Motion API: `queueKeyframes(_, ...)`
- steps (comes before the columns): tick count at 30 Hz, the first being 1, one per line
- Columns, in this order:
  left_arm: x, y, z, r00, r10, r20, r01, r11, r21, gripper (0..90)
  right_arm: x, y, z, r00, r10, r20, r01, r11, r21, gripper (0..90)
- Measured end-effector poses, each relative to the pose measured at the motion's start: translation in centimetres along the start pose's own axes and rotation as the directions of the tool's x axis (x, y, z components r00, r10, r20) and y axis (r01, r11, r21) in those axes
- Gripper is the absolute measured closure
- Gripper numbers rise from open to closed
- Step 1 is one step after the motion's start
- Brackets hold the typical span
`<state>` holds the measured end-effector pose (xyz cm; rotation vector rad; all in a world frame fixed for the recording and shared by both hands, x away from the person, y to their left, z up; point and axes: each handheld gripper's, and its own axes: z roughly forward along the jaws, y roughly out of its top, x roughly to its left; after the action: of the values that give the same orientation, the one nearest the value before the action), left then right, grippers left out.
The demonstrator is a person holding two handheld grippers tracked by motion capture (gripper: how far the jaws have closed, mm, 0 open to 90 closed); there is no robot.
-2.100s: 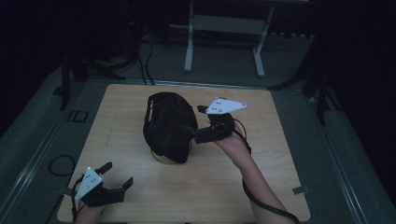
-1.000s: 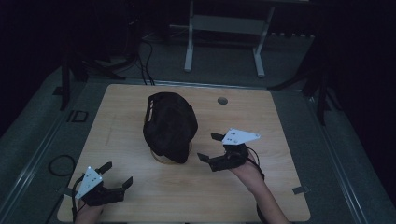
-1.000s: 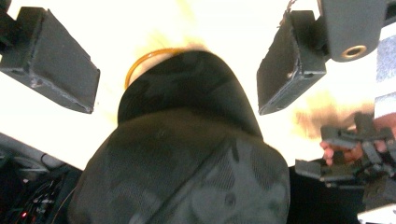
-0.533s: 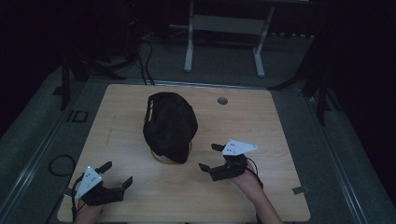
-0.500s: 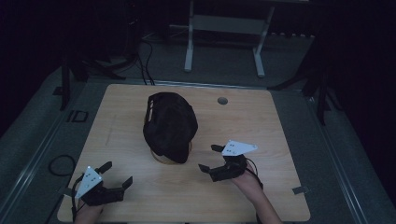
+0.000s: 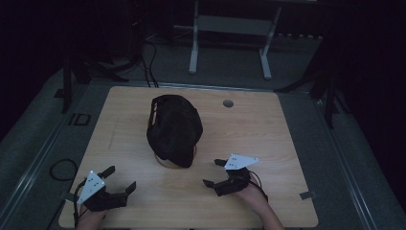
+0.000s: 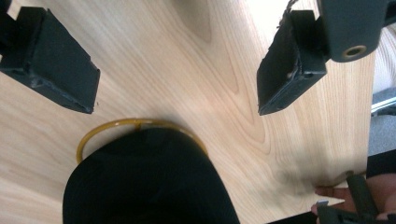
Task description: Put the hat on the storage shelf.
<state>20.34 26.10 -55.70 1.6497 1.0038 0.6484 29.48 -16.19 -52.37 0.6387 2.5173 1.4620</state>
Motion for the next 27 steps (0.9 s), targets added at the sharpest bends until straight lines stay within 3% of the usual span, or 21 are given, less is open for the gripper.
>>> queueKeyframes(13, 0.0, 0.0, 0.0, 1.0, 0.001, 0.002, -0.001, 1.0, -0.001, 2.2, -0.1, -1.8, -0.2, 1.0, -0.001, -0.002, 0.001, 1.0, 0.027, 13.3)
queueKeyframes(27, 0.0, 0.0, 0.0, 1.0, 0.001, 0.003, -0.001, 1.0, 0.005, 2.2, -0.8, -4.0, -1.9, 1.0, 0.006, 0.001, -0.006, 0.999, 0.053, 13.5)
